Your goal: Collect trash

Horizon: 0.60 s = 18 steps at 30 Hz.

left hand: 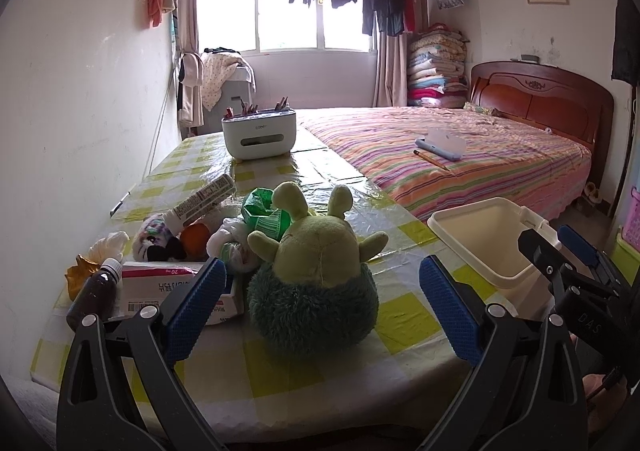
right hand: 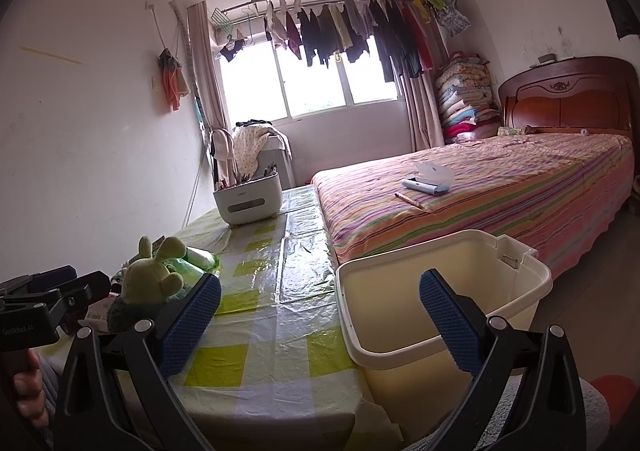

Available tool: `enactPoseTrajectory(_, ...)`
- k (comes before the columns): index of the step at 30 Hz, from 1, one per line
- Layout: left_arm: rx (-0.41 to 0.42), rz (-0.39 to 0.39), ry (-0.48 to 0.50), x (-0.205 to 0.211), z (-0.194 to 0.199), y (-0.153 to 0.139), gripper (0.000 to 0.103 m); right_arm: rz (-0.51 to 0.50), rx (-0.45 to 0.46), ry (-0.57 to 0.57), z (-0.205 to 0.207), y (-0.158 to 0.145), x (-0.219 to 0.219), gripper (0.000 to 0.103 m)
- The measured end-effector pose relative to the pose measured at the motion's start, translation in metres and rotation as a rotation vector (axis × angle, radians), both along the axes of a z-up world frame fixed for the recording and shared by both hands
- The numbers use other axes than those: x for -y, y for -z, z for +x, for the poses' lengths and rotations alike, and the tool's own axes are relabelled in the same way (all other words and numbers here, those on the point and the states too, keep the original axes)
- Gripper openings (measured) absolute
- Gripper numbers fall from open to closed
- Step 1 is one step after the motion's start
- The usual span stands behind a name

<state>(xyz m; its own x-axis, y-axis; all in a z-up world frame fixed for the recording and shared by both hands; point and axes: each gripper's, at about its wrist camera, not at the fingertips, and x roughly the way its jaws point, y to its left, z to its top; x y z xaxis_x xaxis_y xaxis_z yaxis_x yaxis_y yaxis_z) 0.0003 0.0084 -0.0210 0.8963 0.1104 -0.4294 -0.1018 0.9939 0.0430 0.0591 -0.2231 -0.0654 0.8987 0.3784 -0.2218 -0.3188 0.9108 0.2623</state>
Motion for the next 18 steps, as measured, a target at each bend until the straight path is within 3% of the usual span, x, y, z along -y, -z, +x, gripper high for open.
enactPoseTrajectory(18, -0.026, 0.045, 0.021, 0.011, -0.002, 0.014, 0.096, 0.024, -0.013, 0.000, 0.003, 0.000, 0.004, 0.097)
